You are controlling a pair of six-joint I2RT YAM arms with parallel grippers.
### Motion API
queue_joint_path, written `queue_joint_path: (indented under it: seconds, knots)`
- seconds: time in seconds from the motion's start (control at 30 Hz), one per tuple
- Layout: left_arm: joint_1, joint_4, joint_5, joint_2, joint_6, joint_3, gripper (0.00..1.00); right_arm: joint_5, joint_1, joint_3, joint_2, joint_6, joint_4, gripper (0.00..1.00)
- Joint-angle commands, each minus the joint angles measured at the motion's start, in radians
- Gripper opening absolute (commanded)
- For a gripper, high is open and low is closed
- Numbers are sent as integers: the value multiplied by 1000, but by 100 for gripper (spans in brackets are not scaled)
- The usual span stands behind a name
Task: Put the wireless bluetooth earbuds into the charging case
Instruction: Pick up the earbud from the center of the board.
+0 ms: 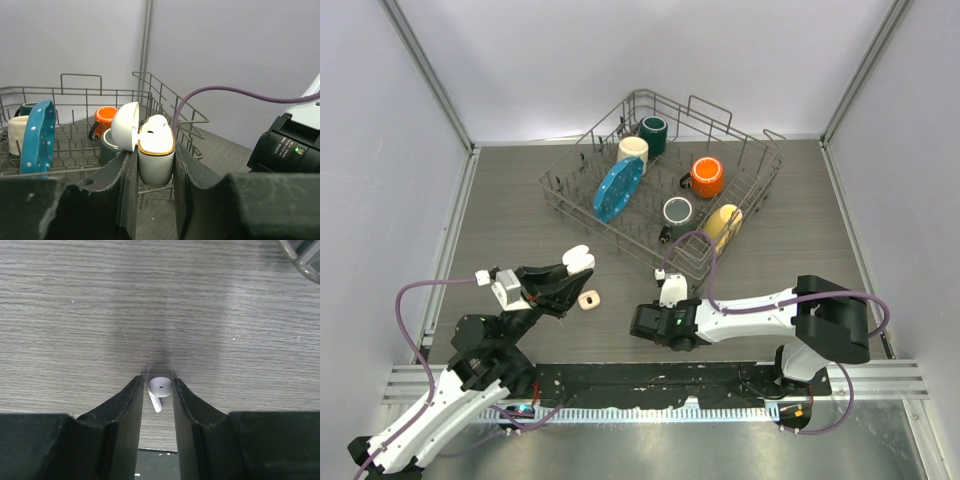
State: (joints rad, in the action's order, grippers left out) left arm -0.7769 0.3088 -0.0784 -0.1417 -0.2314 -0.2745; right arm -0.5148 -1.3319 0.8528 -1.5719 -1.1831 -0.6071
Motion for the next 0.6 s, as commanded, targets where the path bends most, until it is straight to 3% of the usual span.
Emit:
queue_joint_path:
  seconds: [0.0, 0.57]
  knots:
    - [1, 24, 14, 1, -2, -23, 0, -8, 2, 11, -8, 2, 4, 34]
    - [1, 30, 22, 1, 0, -17, 0, -25, 2, 20, -19, 10, 1, 34]
